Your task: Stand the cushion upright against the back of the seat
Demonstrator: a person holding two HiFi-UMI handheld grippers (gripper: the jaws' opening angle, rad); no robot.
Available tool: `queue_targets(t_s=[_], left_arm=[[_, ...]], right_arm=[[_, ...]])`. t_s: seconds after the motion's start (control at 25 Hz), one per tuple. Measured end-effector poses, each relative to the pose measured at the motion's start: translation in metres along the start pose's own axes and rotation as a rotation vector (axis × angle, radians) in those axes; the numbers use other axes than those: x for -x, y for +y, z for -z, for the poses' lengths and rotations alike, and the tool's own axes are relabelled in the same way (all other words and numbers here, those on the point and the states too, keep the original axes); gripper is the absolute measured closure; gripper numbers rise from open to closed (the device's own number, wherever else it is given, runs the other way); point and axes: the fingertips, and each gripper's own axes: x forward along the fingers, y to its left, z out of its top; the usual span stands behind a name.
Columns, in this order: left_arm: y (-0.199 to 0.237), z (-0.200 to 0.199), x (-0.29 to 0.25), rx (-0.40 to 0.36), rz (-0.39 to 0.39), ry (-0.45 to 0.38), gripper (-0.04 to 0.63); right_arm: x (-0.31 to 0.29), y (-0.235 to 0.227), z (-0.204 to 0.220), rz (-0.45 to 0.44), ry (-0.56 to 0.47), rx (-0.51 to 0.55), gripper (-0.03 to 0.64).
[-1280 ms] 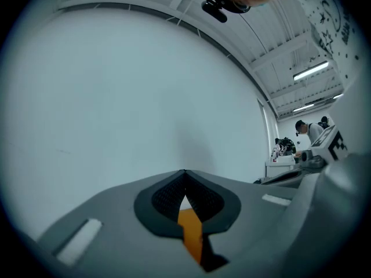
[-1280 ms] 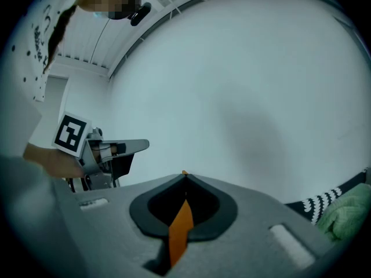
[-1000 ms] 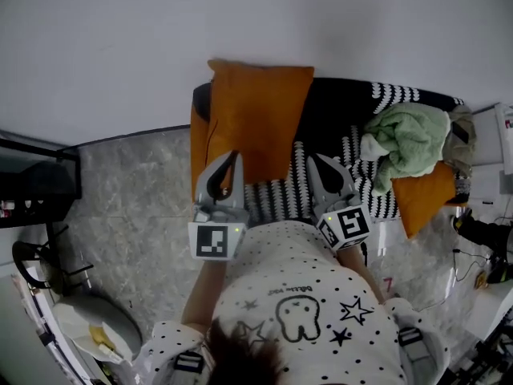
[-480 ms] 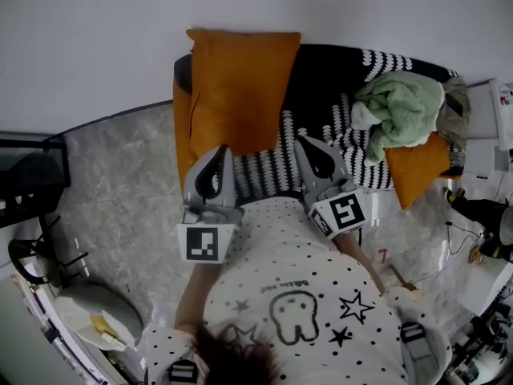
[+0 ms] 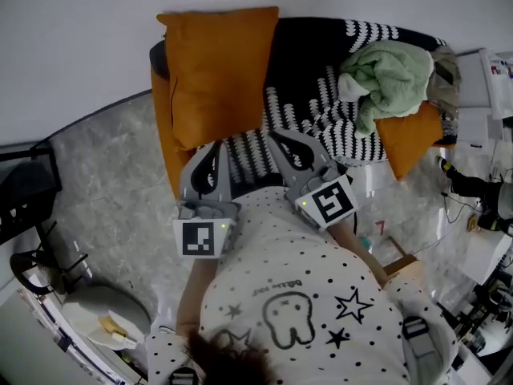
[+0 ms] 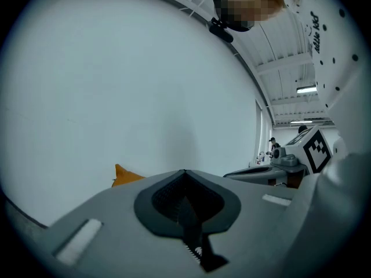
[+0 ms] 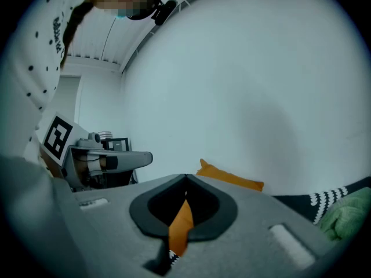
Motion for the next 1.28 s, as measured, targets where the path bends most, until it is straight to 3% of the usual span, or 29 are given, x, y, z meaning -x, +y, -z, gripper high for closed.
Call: queue_targets(t_s=[0.4,1.28], left_arm=[[-0.013,0.011,-0.006,-0.029,0.067,0.054,0.594],[0.001,0.004,-0.015,0.020,0.043,-0.004,0.592]], right_arm=[[-0.023,0.019,0.030,-0.131,0.121,0.000,0.621],[-0.033,0.009,0.027,-0.116,0.099,0.003,0.621]])
